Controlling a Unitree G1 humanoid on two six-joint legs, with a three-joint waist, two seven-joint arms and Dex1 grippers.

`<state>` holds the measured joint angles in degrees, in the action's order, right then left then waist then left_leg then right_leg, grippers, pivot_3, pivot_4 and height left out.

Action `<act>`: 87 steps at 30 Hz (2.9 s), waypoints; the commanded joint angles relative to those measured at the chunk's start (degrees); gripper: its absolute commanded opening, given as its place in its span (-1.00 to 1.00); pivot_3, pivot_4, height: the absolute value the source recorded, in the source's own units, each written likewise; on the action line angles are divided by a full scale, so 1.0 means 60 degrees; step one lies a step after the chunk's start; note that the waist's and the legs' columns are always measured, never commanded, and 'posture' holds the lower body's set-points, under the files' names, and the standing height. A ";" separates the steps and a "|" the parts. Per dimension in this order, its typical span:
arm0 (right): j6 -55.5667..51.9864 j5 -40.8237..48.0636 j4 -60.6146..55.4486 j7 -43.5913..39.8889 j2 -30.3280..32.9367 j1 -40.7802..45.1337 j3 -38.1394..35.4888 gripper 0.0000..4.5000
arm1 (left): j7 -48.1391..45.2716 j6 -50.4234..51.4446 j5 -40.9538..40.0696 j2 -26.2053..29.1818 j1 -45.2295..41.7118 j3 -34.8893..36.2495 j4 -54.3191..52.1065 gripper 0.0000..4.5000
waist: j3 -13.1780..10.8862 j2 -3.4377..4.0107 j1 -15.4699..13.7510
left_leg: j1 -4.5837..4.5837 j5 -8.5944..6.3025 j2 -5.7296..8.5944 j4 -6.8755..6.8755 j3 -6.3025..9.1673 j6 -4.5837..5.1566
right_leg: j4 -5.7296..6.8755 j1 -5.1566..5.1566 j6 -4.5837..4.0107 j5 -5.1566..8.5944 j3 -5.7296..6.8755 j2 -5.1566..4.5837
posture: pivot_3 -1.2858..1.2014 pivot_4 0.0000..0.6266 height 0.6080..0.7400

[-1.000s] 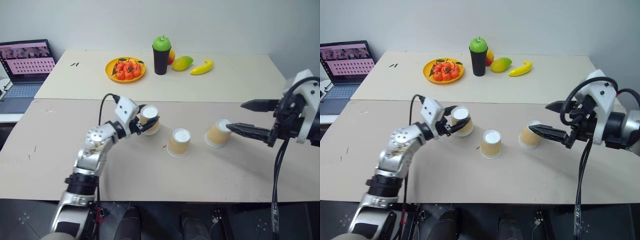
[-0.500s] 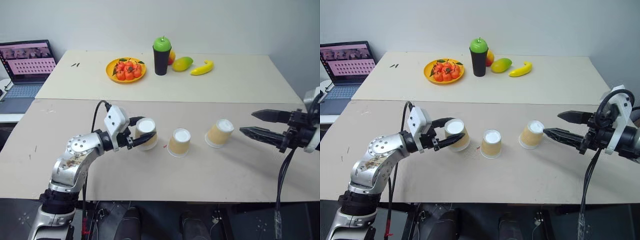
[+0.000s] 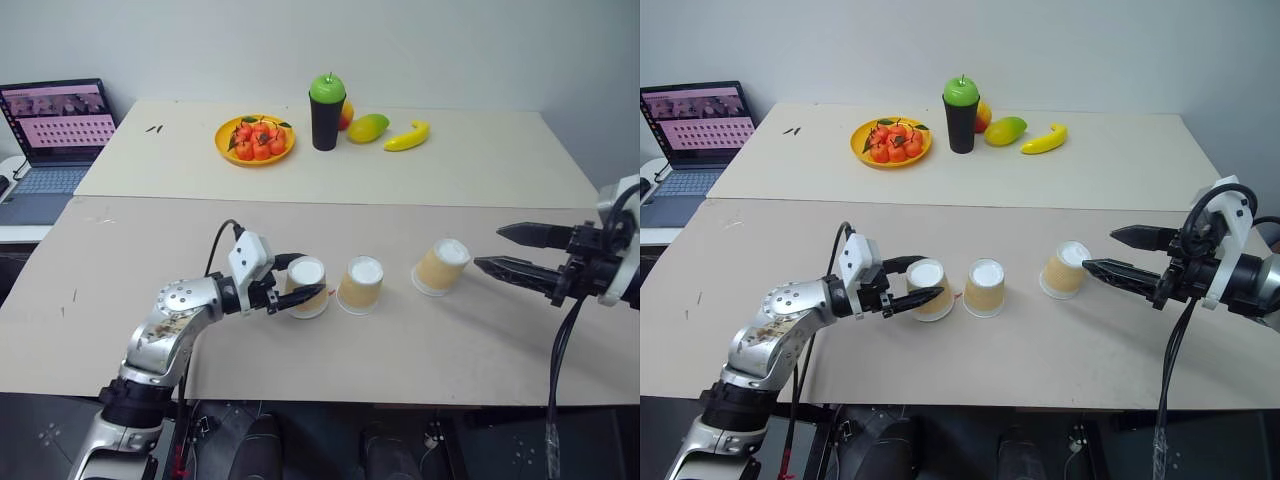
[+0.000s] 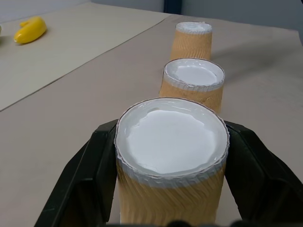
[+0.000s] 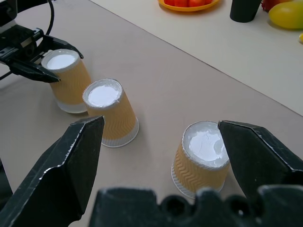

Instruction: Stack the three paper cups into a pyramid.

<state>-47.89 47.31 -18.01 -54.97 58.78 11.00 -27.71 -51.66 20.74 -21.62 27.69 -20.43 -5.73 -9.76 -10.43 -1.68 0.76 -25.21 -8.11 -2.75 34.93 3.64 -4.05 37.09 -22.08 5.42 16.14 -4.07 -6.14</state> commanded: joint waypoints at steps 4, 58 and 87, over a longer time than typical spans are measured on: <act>0.0106 0.0092 -0.0447 0.0182 0.0072 -0.0225 -0.0755 1.00 | -0.0403 -0.0689 0.0136 -0.0267 -0.0639 -0.0196 0.0742 0.35 | 0.0000 0.0000 0.0005 | 0.0000 0.0000 0.0000 -0.0004 0.0000 0.0000 | 0.0000 -0.0002 0.0000 0.0000 0.0000 0.0000 | 0.03 -0.52 0.93; 0.2398 -0.2297 0.0561 0.0823 -0.1677 -0.0957 0.1174 1.00 | -0.1285 0.5076 -0.3761 0.3811 -0.2885 0.1966 -0.1881 0.97 | -0.0006 -0.0002 0.0085 | -0.0003 0.0013 0.0001 -0.0008 0.0001 0.0002 | -0.0001 -0.0007 0.0012 -0.0007 -0.0003 0.0000 | 0.03 -0.52 0.93; 0.4614 -0.4275 0.4411 0.0062 -0.2623 0.2187 0.3445 1.00 | -0.0513 0.4359 -0.3236 0.3951 -0.1846 0.2150 -0.2298 0.97 | -0.0007 -0.0001 0.0114 | -0.0003 0.0013 0.0000 -0.0016 0.0000 0.0003 | -0.0001 -0.0011 0.0009 -0.0008 -0.0002 0.0000 | 0.03 -0.52 0.93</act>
<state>-21.71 21.65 8.57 -54.31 42.88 22.97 -5.91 -55.01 47.73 -40.63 50.62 -31.33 5.18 -21.76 -10.47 -1.68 1.44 -25.23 -8.03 -2.75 34.83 3.64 -4.03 37.09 -22.15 5.47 16.09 -4.08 -6.14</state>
